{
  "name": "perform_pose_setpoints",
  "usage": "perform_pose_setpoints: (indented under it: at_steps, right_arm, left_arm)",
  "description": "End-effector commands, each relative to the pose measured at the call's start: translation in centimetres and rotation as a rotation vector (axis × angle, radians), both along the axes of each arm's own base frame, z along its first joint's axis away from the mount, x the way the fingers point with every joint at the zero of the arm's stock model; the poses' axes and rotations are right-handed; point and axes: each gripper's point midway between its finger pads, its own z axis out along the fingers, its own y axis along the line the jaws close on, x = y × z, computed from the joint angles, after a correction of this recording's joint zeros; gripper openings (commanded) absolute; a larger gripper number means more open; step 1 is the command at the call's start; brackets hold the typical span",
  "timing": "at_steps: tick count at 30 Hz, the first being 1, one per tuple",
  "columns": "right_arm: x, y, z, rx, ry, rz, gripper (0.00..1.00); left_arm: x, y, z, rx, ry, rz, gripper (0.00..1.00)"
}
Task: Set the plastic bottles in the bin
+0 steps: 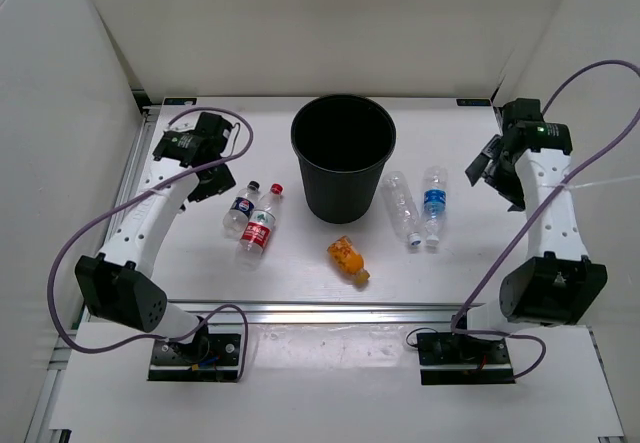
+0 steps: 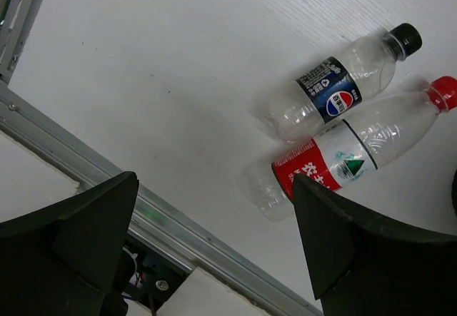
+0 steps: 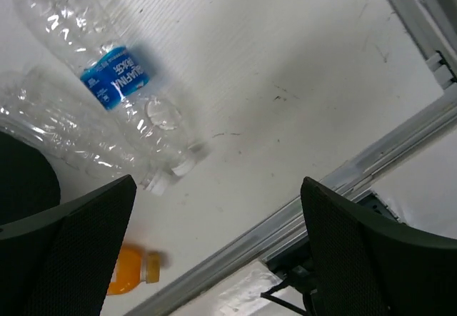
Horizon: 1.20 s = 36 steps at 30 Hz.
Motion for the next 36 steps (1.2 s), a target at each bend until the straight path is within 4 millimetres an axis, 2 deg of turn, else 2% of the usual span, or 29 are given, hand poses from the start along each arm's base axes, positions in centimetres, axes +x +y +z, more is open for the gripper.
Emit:
perform_pose_setpoints:
  at_steps: [1, 2, 3, 4, 5, 9, 12, 16, 19, 21, 23, 29, 32, 35, 36]
  right_arm:
    - [1.6, 2.0, -2.7, 0.107, 0.044, 0.147, 1.0]
    - [2.3, 2.7, -3.0, 0.173, 0.02, 0.177, 1.0]
    - [3.6, 5.4, -3.3, 0.349, -0.015, 0.283, 1.0]
    - [3.8, 6.4, -3.7, 0.41, -0.005, 0.301, 1.0]
    - [4.4, 6.8, -3.9, 0.435, -0.009, 0.324, 1.0]
    - [6.5, 8.7, -5.5, 0.498, 0.015, 0.385, 1.0]
    - [8.3, 8.8, -6.9, 0.499, 0.034, 0.402, 1.0]
    - [9.7, 9.3, -9.5, 0.527, 0.082, 0.393, 1.0]
    - [10.4, 10.0, -10.5, 0.551, 0.086, 0.396, 1.0]
    - [10.6, 9.9, -11.5, 0.556, 0.104, 0.391, 0.99]
    - [10.0, 9.7, -12.9, 0.529, 0.143, 0.372, 0.99]
    - [9.5, 8.2, -15.1, 0.469, 0.195, 0.37, 0.99]
    - [9.2, 7.4, -17.1, 0.483, 0.246, 0.35, 0.91]
    - [9.4, 6.7, -17.9, 0.49, 0.257, 0.327, 0.82]
    - [9.7, 6.8, -17.5, 0.496, 0.243, 0.331, 0.76]
  left_arm:
    - [0.6, -0.1, 1.4, 0.054, -0.053, -0.036, 1.0]
    - [0.4, -0.3, 1.5, 0.056, -0.047, -0.045, 1.0]
    - [0.5, -0.3, 1.8, 0.057, -0.052, -0.052, 1.0]
    - [0.5, -0.3, 1.8, 0.057, -0.052, -0.052, 1.0]
    - [0.3, -0.5, 2.0, 0.044, -0.058, -0.057, 1.0]
    - [0.0, -1.3, 0.5, 0.008, -0.013, -0.098, 1.0]
    - [-0.2, -1.4, -0.9, 0.013, 0.038, -0.101, 1.0]
    - [0.0, -1.3, -1.2, 0.028, 0.057, -0.098, 1.0]
    - [0.4, -1.3, -1.0, 0.038, 0.057, -0.095, 1.0]
    - [0.6, -1.2, -0.8, 0.051, 0.069, -0.092, 1.0]
    - [0.5, -1.2, -0.6, 0.051, 0.07, -0.092, 1.0]
    - [0.4, -1.1, -1.8, 0.061, 0.114, -0.085, 1.0]
    - [0.5, -1.5, -2.4, 0.046, 0.133, -0.081, 1.0]
    - [0.8, -2.1, -2.8, 0.022, 0.141, -0.072, 1.0]
    - [1.1, -2.2, -2.7, 0.021, 0.137, -0.072, 1.0]
